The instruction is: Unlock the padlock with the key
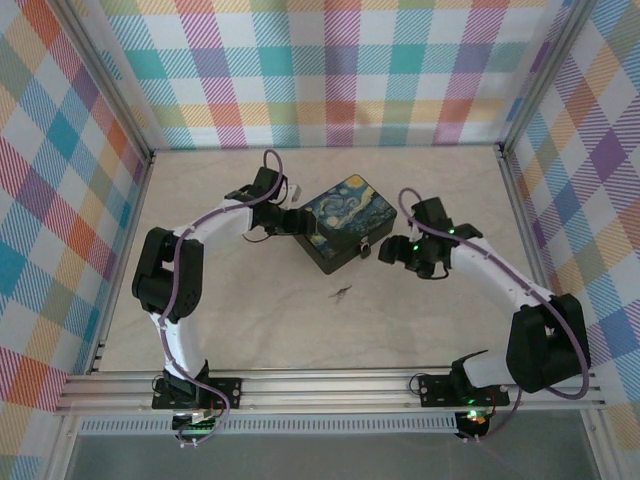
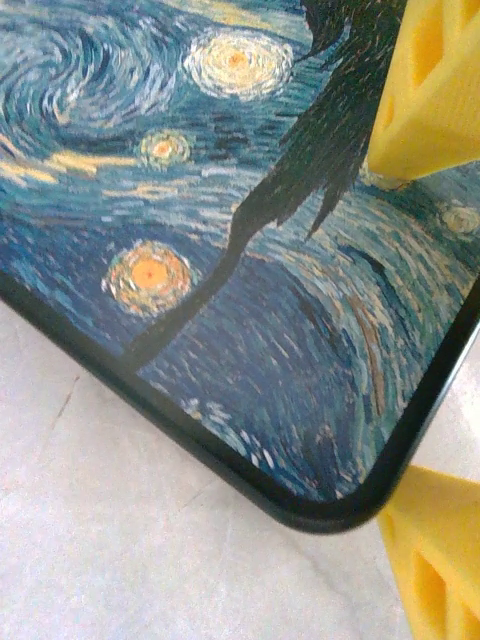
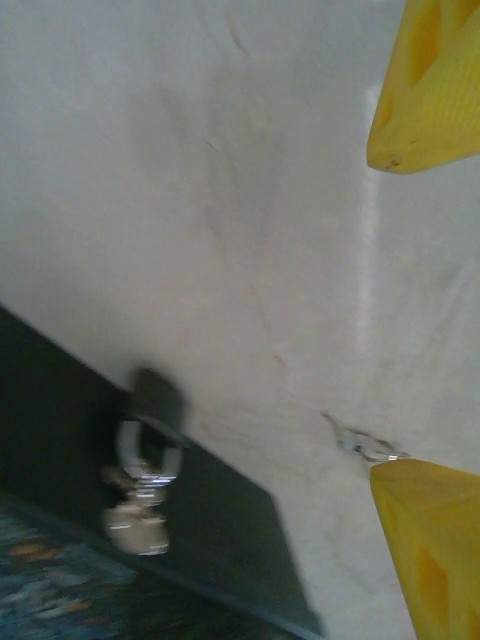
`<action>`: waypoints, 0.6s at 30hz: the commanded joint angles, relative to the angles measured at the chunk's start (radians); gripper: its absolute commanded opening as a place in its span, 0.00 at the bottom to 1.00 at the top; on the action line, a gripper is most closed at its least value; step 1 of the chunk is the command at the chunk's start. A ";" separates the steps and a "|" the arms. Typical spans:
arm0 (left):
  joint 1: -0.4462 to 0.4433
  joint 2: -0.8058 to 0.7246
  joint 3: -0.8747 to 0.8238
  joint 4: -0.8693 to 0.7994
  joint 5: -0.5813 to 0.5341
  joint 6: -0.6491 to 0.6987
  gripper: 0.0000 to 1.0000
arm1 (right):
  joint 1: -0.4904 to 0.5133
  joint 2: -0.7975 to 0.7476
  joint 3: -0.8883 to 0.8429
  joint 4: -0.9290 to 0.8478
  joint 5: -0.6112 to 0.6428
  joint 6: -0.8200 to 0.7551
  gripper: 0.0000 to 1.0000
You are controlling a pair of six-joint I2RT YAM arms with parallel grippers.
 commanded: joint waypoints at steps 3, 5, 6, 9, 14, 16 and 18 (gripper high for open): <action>0.012 -0.066 0.038 -0.104 -0.072 -0.101 0.83 | -0.077 0.114 0.137 0.026 -0.022 -0.121 0.77; 0.013 -0.100 0.041 -0.128 -0.076 -0.143 0.85 | -0.102 0.163 0.178 0.045 -0.036 -0.146 0.78; 0.013 -0.118 0.030 -0.126 -0.063 -0.167 0.86 | -0.112 0.188 0.198 0.062 -0.044 -0.165 0.78; 0.011 -0.167 -0.035 -0.105 -0.016 -0.263 0.87 | -0.138 0.271 0.268 0.096 -0.076 -0.202 0.79; -0.007 -0.222 -0.160 0.003 0.035 -0.400 0.88 | -0.159 0.423 0.375 0.145 -0.167 -0.249 0.79; -0.018 -0.220 -0.175 0.029 0.032 -0.428 0.88 | -0.159 0.468 0.407 0.168 -0.195 -0.276 0.78; -0.019 -0.207 -0.181 0.064 0.038 -0.452 0.87 | -0.159 0.501 0.427 0.185 -0.204 -0.299 0.77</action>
